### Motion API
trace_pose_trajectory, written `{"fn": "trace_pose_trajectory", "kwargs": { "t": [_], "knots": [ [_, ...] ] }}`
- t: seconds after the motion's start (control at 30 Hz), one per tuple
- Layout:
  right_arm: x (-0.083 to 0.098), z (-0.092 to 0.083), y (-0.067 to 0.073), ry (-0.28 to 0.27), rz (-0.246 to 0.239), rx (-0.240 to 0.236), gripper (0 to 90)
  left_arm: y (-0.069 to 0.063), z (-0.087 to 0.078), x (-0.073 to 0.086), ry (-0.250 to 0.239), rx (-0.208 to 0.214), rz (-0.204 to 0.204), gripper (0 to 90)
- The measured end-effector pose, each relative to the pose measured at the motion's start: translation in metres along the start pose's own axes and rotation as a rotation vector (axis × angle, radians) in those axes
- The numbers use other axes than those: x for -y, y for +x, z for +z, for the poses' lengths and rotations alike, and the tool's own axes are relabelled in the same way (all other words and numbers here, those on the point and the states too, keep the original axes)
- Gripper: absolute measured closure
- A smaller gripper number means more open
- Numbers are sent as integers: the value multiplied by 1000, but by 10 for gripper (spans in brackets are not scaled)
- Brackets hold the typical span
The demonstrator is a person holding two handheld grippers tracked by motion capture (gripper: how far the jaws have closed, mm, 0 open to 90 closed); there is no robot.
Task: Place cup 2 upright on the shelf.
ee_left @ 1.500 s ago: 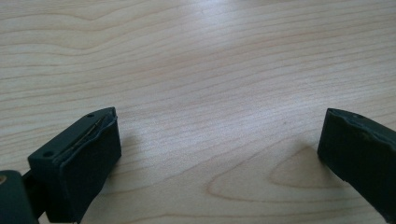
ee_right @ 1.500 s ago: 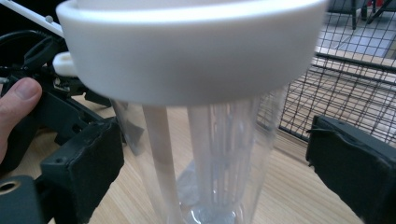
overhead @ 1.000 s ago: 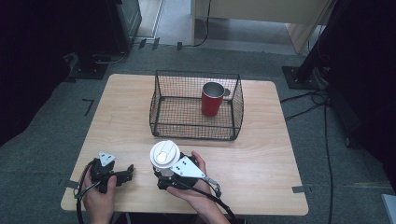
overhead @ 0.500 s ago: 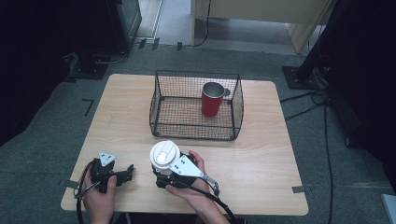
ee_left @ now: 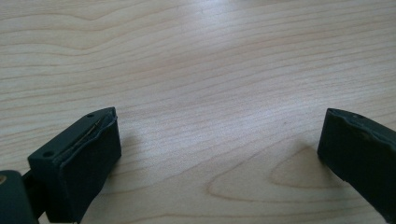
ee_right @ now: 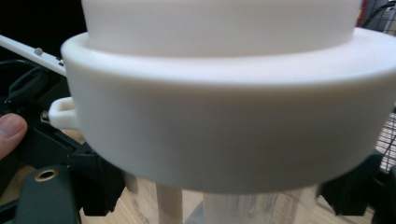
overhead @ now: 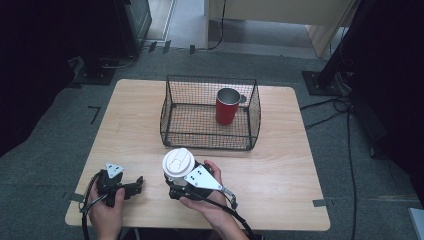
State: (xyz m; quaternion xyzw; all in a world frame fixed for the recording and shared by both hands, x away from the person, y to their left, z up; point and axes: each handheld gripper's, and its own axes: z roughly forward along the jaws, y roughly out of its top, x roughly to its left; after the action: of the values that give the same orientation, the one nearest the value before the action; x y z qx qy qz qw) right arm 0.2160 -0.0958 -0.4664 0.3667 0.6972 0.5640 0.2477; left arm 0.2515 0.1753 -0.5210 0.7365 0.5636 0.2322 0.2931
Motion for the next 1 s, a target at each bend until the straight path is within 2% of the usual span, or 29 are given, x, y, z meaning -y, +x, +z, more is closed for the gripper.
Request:
{"fn": "trace_pose_trajectory", "kwargs": {
  "t": [0.4,1.0],
  "knots": [
    [-8,-3,-5,-37,-8,17,163,0,0,0,0,0,1,0],
    [-30,-5,-11,-102,-31,41,162,0,0,0,-1,0,1,0]
  ]
}}
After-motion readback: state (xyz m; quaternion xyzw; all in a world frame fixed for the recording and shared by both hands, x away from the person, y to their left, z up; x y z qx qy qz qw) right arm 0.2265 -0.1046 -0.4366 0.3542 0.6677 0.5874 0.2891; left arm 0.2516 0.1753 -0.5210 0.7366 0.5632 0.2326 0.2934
